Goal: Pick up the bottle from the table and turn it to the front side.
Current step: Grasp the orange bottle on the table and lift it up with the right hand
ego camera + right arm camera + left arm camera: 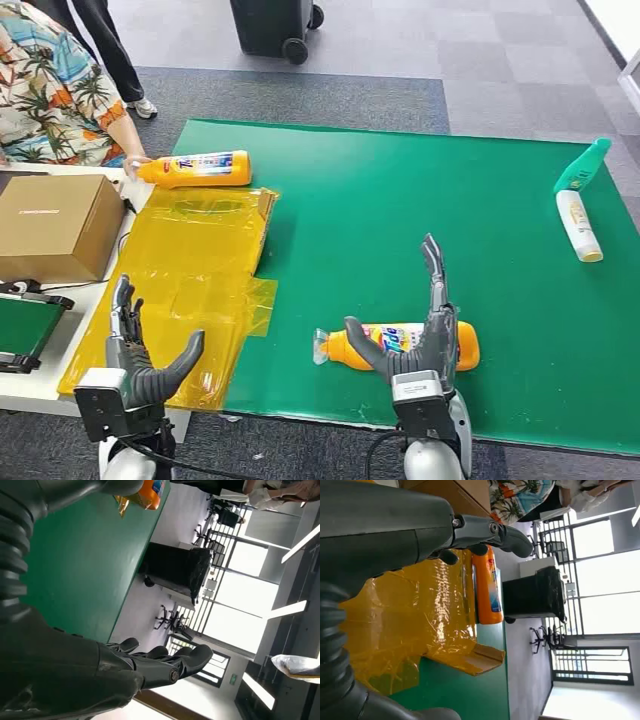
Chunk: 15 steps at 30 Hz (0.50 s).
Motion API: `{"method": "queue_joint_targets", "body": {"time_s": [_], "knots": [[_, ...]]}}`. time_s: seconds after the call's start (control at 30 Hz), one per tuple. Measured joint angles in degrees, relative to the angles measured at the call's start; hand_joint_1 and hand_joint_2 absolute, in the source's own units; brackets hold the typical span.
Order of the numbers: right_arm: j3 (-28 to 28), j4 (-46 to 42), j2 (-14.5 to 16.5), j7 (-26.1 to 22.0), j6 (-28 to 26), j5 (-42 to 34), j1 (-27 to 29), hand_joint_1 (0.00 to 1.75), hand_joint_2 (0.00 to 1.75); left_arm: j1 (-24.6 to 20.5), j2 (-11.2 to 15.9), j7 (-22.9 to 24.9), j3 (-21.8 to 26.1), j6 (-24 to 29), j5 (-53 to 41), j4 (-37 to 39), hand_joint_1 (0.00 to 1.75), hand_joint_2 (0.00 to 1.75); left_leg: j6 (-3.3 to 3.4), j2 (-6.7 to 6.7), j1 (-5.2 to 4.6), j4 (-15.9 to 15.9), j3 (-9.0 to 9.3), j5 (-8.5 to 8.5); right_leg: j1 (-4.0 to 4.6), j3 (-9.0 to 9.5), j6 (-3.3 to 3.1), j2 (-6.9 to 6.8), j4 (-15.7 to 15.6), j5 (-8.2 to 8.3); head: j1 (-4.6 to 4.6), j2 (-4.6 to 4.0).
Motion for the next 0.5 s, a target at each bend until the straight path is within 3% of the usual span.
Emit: {"method": "queue_joint_targets", "body": {"time_s": [0.5], "knots": [[0.1,0.0,-0.1,0.3,0.2,0.7,-0.2,0.00,1.75,0.0,-0.3,0.0,0.0,-0.1,0.2,0.0,0.00,1.75,0.00,0.00,0.00,0.0,0.00,0.00,0.00,0.00,0.00,0.00,0.0,0.00,0.01,0.01]]}}
